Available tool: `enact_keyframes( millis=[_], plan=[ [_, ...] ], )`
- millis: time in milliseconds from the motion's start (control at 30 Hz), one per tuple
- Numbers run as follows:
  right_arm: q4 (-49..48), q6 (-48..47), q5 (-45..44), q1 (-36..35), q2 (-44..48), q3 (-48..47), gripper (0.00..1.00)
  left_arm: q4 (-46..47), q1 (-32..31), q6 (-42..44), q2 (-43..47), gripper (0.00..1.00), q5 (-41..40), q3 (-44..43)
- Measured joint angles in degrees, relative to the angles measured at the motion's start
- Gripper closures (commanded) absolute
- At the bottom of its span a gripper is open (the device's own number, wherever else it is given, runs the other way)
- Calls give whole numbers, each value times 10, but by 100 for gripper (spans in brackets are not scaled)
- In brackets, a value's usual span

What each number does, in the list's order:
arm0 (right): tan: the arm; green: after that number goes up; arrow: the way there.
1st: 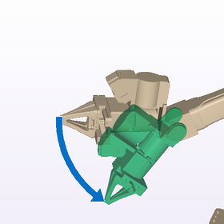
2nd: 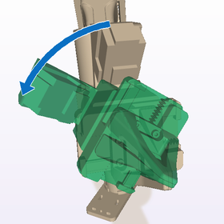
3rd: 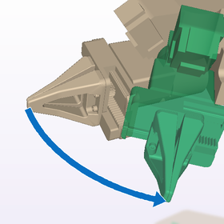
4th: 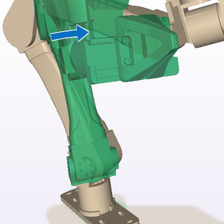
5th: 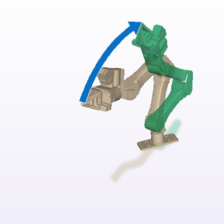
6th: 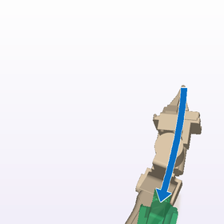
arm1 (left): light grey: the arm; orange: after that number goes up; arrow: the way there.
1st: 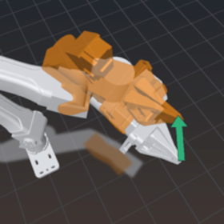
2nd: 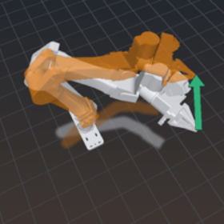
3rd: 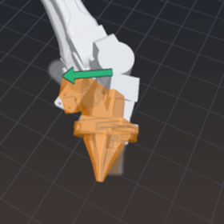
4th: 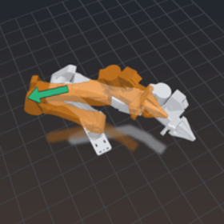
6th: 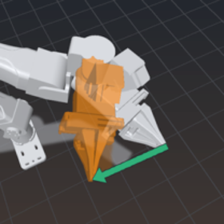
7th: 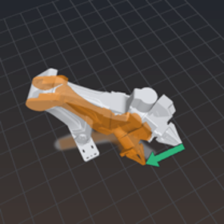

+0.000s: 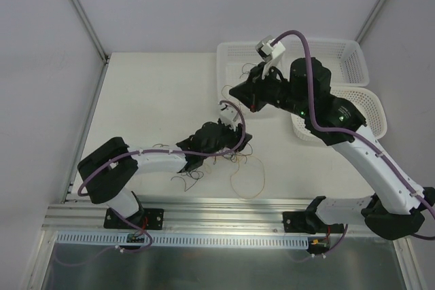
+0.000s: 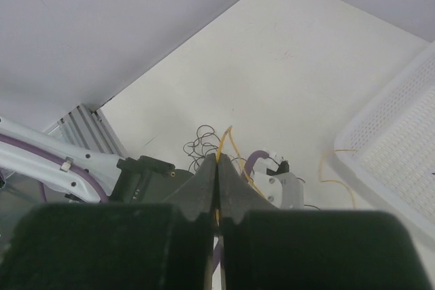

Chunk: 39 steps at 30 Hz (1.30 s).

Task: Untangle the cables

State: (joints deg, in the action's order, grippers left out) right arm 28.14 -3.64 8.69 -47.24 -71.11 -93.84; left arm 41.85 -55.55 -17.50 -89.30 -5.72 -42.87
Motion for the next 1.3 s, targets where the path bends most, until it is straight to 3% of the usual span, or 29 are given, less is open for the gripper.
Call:
enact_keyframes(
  millis=[67, 200, 600, 700, 933, 1100, 1200, 1300],
  plan=[
    [2, -3, -9, 0, 4, -1, 99, 0, 0, -5, -17, 65, -9, 0],
    [26, -18, -30, 0, 3, -21, 99, 9, 0, -26, -34, 69, -27, 14],
    [73, -65, -96, 72, 22, -128, 99, -27, 0, -144, -35, 66, -101, 137],
    [80, -78, -114, 94, 30, -143, 99, -40, 1, -171, -7, 60, -120, 161],
    [90, -117, -181, 148, 43, -144, 99, -143, 21, -196, 90, 36, -141, 166],
    [83, -149, -226, 192, 45, -123, 99, -238, 51, -192, 160, 11, -142, 119],
    [78, -159, -242, 227, 45, -102, 100, -287, 83, -190, 197, 2, -123, 87],
    [72, -163, -250, 266, 45, -79, 99, -349, 137, -191, 235, 1, -88, 54]
  ],
)
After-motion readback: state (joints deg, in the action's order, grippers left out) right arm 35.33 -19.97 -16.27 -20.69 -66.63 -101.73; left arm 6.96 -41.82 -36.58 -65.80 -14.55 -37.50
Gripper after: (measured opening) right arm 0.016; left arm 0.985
